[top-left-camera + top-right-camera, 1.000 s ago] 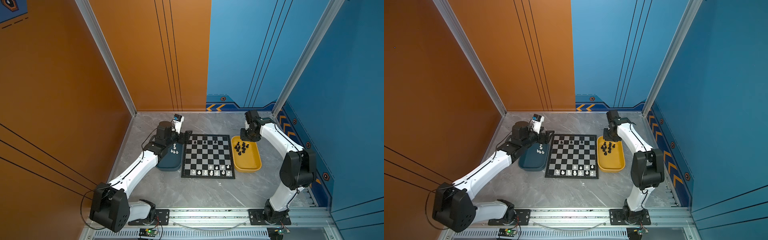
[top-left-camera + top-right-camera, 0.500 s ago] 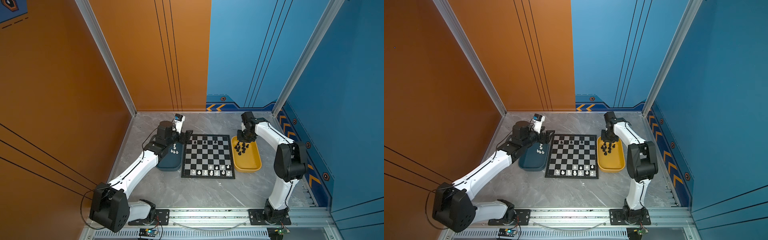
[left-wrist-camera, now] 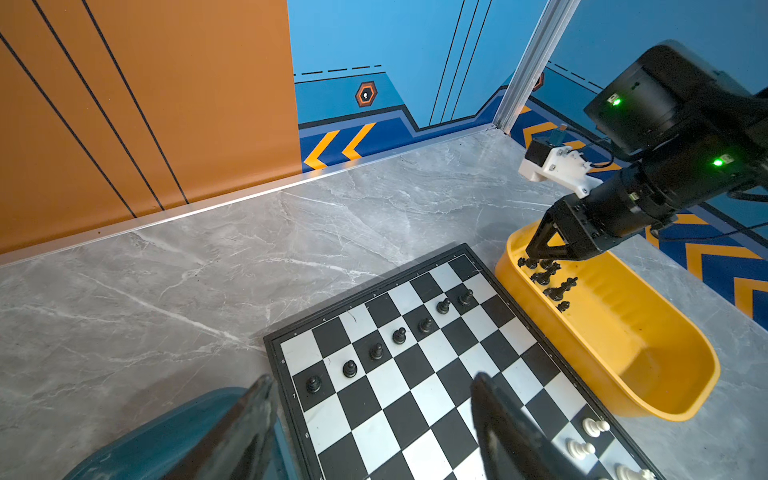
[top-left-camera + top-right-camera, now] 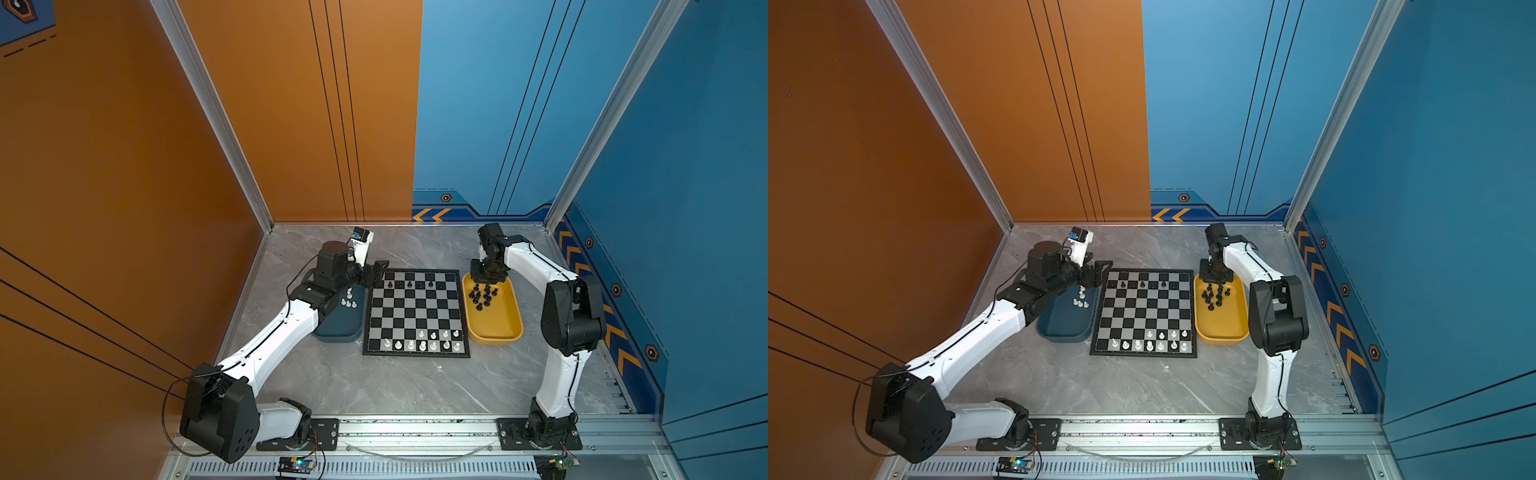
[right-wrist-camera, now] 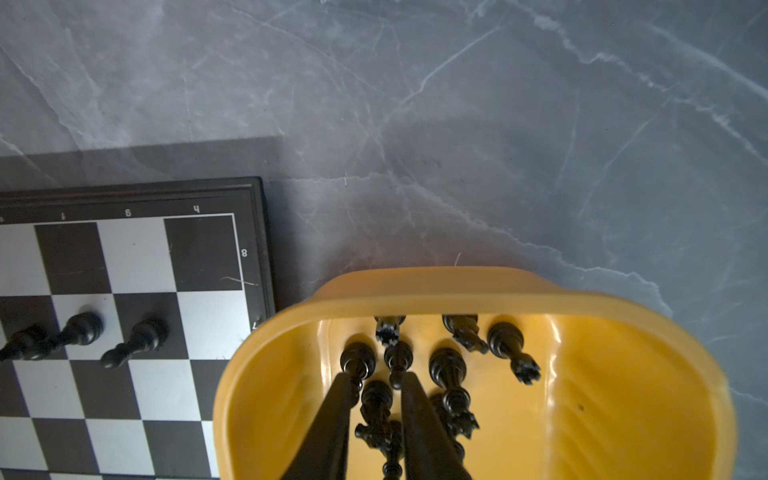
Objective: Set up the chess pieces on the board
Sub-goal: 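Lower the right gripper into the yellow tray and grasp a black chess piece, then lift the black piece and carry it across the board toward its far corner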
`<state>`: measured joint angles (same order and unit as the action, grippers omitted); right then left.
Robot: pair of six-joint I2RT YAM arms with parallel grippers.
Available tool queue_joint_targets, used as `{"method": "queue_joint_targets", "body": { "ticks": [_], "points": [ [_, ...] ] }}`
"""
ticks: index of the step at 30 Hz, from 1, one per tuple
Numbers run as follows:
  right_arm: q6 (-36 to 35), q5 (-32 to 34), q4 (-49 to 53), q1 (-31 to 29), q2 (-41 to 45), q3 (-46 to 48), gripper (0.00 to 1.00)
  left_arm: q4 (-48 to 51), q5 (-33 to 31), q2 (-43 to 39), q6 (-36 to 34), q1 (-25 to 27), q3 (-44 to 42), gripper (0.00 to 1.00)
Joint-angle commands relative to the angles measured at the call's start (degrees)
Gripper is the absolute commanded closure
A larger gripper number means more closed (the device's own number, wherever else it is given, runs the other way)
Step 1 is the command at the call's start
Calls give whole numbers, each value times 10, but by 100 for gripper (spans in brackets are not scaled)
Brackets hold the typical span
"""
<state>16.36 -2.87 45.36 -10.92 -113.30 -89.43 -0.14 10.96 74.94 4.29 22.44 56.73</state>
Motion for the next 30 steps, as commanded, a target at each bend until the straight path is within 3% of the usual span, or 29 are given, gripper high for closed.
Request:
{"method": "queue_joint_targets", "body": {
  "ticks": [1,30],
  "points": [
    [-6,-2,-3,-4,-11,-17,75,9,-2,6,-10,4,19,25],
    [-5,-4,-5,3,-51,-36,76,18,-4,8,-15,7,40,26]
  ]
}}
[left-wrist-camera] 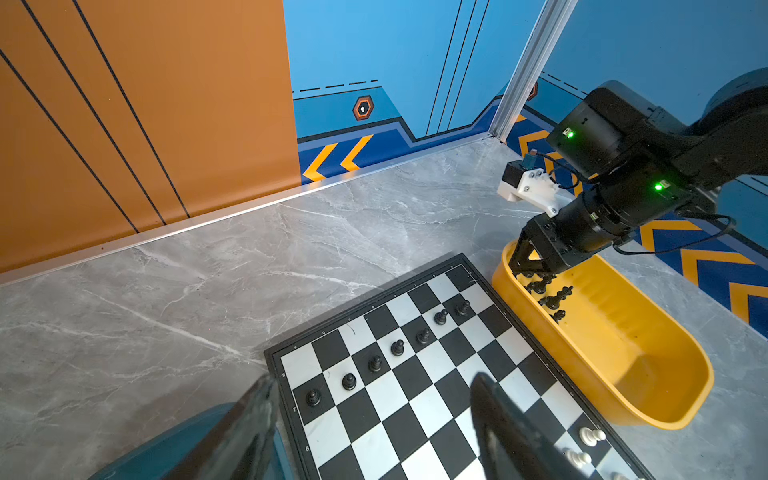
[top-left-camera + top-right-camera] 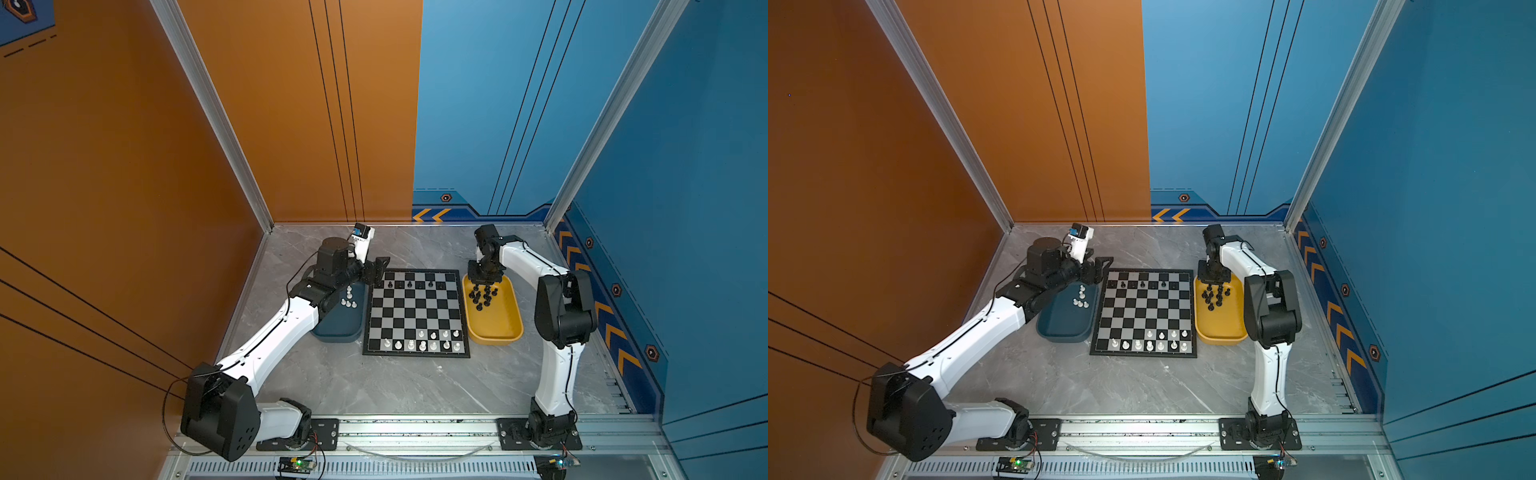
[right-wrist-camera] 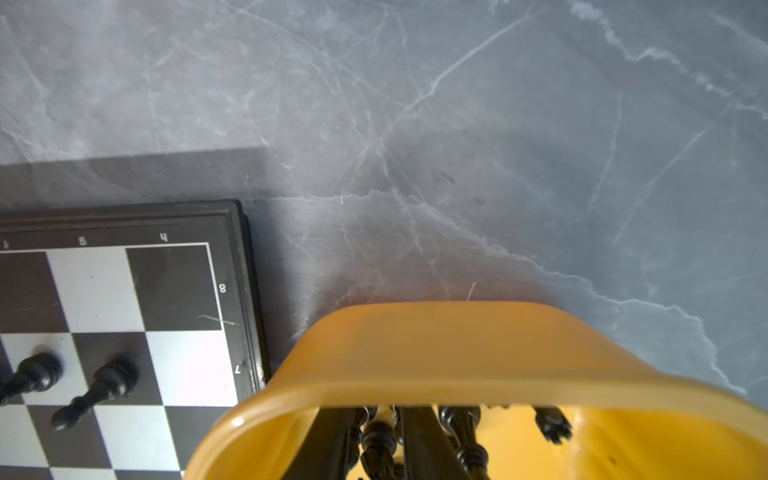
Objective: Set up the chess pieces on the board
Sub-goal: 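Lift the black piece and carry it across the board toward its far corner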
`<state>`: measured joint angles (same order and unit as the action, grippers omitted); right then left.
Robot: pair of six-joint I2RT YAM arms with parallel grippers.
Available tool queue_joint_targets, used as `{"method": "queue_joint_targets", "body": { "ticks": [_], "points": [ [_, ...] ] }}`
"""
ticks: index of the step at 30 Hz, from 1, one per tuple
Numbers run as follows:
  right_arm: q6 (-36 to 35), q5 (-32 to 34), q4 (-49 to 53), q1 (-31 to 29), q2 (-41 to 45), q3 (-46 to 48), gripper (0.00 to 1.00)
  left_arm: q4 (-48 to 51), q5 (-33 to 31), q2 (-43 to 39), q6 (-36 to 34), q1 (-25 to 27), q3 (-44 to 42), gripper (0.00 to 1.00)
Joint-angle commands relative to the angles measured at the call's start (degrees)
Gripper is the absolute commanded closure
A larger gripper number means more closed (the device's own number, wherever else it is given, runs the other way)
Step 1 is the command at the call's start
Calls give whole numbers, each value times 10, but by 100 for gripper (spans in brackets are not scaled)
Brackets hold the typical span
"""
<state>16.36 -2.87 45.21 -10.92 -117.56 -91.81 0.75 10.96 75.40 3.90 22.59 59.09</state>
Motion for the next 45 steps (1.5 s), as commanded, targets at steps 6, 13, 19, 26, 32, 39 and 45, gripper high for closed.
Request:
{"method": "queue_joint_targets", "body": {
  "ticks": [6,13,19,26,32,39,45],
  "points": [
    [-3,-2,-3,4,-27,-12,76,10,-3,3,-12,6,16,26],
    [-3,-1,-2,5,-32,-12,76,11,-3,4,-12,6,16,26],
    [-3,0,-3,4,-32,-12,78,12,-5,3,-13,7,16,26],
    [-3,0,0,5,-34,-14,92,12,-6,2,-14,8,16,26],
    [-6,17,21,2,-16,-23,100,13,-8,-1,-15,8,16,26],
    [-16,60,73,-17,40,-45,100,13,-6,-4,-17,7,11,26],
    [-23,93,122,-48,74,-82,100,14,-10,-17,-23,8,3,26]
  ]
}}
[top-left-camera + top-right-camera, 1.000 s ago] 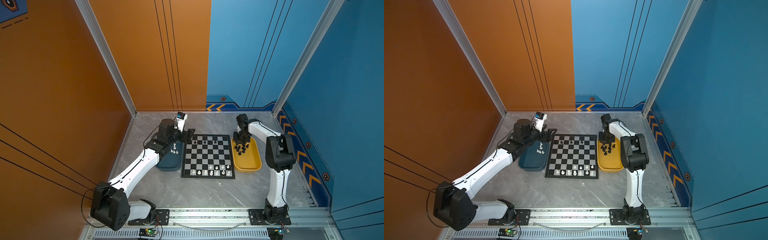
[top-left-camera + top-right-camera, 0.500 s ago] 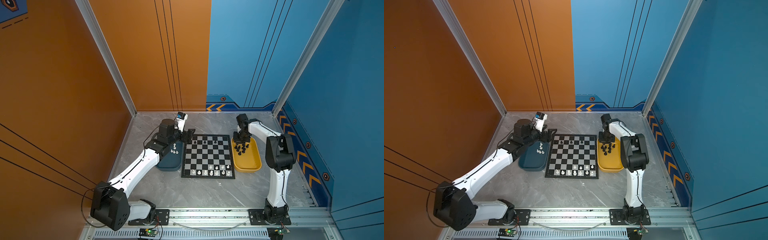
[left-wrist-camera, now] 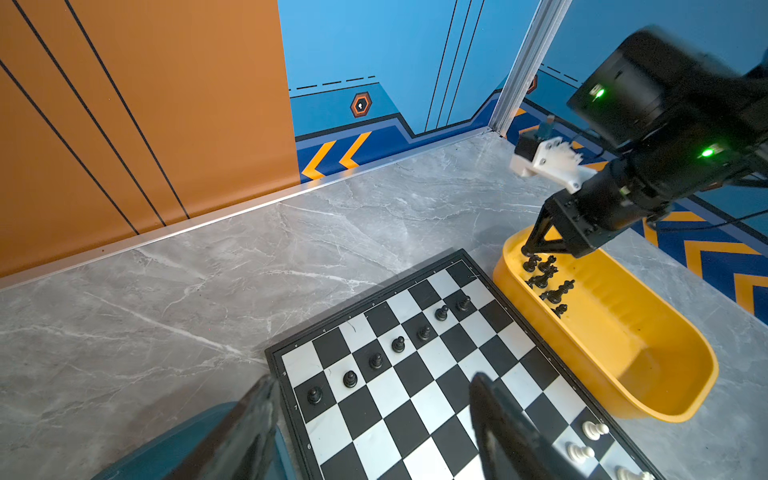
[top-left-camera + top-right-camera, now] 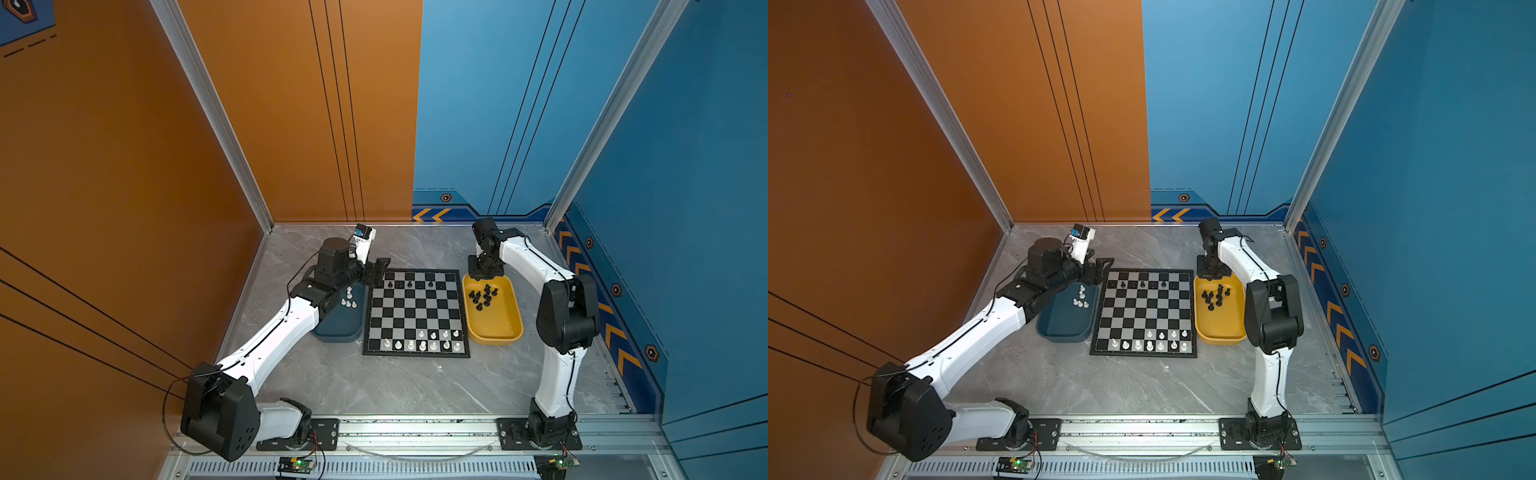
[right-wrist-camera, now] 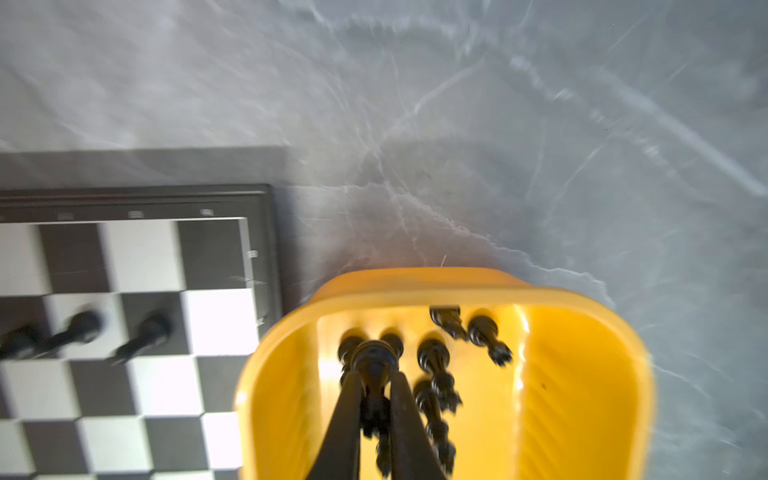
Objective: Set up the chess pieces on the board
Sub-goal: 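Lift the black piece and carry it across the board toward its far corner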
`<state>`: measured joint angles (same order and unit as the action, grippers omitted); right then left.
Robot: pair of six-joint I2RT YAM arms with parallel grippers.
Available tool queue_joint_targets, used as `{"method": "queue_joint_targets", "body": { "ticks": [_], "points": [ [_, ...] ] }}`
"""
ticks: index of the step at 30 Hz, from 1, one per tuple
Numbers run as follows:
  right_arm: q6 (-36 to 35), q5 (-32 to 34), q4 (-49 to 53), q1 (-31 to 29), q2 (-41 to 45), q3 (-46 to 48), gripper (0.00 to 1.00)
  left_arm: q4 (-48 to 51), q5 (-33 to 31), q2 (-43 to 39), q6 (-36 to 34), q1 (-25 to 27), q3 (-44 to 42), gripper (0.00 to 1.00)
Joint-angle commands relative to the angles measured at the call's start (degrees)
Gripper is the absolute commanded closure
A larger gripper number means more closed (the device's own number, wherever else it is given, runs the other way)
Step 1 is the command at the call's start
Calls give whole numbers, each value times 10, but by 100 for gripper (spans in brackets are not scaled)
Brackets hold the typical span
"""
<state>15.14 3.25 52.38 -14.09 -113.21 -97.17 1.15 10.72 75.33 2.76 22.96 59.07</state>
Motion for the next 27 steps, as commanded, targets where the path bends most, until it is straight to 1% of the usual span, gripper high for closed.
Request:
{"method": "queue_joint_targets", "body": {
  "ticks": [1,2,3,7,11,16,24,27],
  "points": [
    [-11,33,57,-24,32,-38,100,11,-11,-20,-13,3,3,26],
    [-11,33,63,-31,33,-46,100,13,-14,-24,-15,3,3,26],
    [-12,33,71,-42,31,-54,100,13,-17,-28,-16,2,-15,27],
    [-13,33,100,-85,3,-127,100,13,-26,-49,-18,-3,-31,27],
    [-16,32,130,-135,-52,-218,100,13,-40,-73,-19,-12,-50,27],
    [-12,18,151,-183,-143,-339,100,12,-45,-99,-13,-29,-70,27],
    [9,-10,147,-226,-247,-469,100,7,-48,-127,-10,-46,-98,27],
    [18,-18,123,-238,-272,-484,100,8,-50,-134,-10,-50,-104,27]
  ]
}}
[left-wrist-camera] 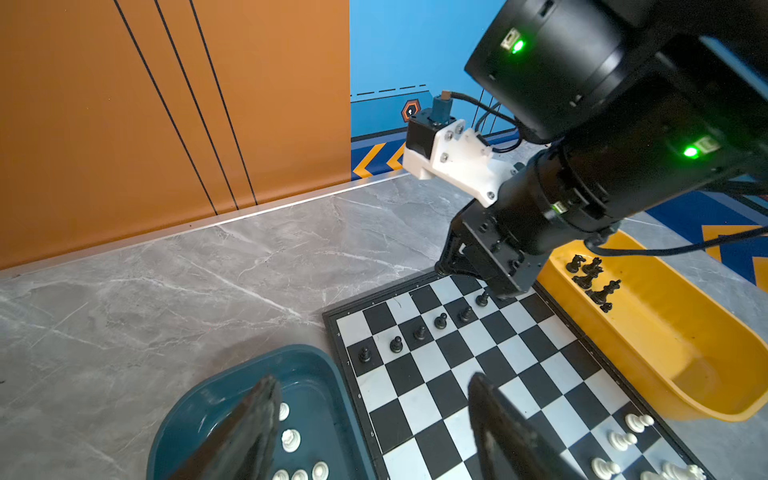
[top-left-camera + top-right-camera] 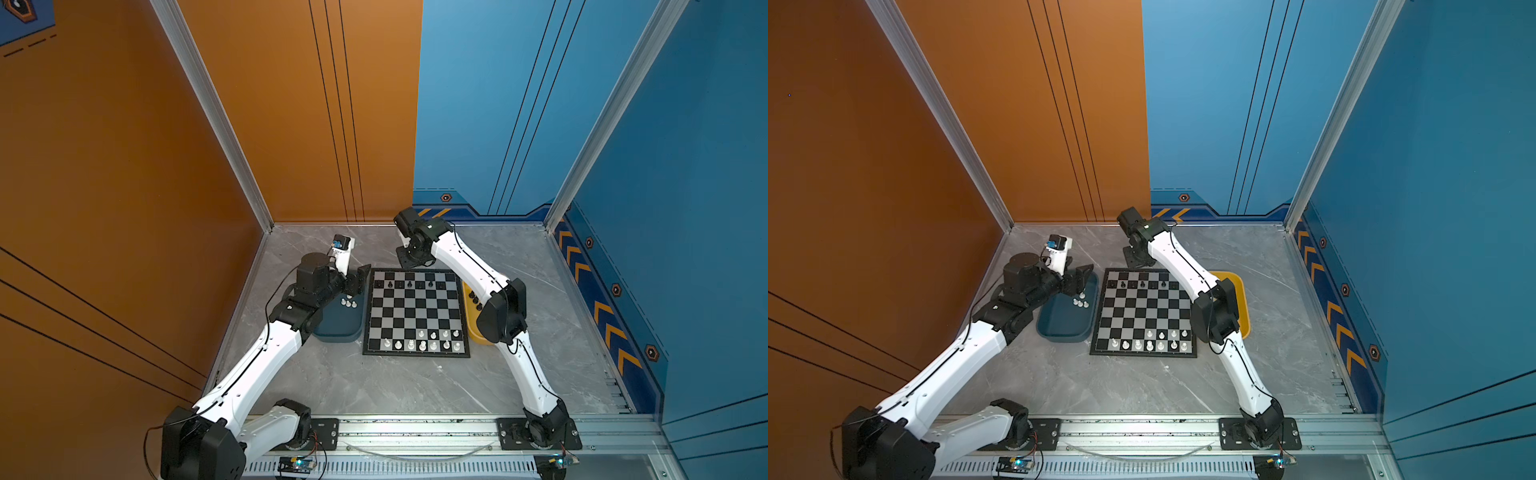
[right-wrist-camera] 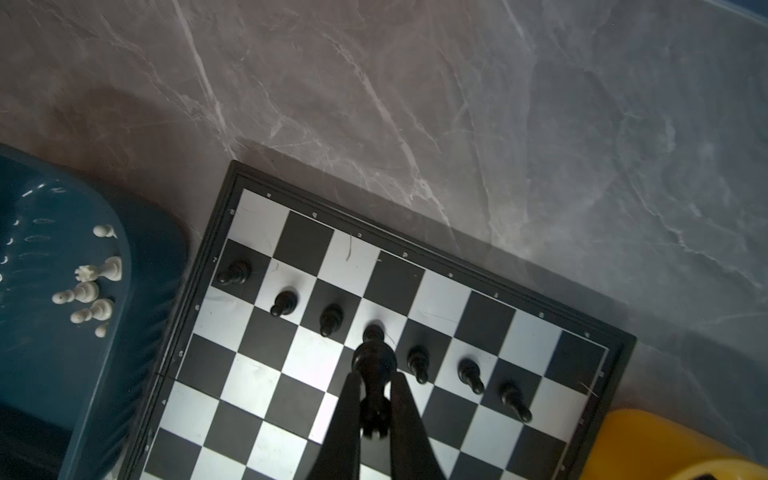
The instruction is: Set up the chess pieces on the board
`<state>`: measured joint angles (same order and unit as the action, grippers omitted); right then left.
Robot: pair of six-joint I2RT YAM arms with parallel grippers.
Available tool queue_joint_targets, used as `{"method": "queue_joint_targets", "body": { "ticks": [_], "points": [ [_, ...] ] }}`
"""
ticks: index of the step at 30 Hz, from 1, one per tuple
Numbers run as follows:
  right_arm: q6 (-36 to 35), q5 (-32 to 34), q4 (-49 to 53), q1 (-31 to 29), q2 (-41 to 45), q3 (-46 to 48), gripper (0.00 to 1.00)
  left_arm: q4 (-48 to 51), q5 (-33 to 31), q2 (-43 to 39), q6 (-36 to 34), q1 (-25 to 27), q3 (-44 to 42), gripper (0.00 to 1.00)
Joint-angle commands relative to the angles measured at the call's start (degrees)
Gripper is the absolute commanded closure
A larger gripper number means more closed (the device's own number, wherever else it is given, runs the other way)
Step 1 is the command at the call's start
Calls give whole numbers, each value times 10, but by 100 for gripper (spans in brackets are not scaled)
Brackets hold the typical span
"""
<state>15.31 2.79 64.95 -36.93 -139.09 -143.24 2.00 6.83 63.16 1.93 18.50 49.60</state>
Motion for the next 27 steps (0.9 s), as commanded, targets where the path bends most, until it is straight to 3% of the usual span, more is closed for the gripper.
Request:
{"method": "queue_joint_targets", "body": {
  "ticks": [1,18,27],
  "points": [
    [21,-16,-14,-14,-21,-23,100,-1,-13,-14,-3,-6,-11,27],
    [71,-37,-151,-45,-86,-27,100,-1,-24,-23,-7,-9,-22,27],
    [94,-58,-168,-47,-122,-44,100,1,-27,-24,-9,-7,-24,27]
  ]
}}
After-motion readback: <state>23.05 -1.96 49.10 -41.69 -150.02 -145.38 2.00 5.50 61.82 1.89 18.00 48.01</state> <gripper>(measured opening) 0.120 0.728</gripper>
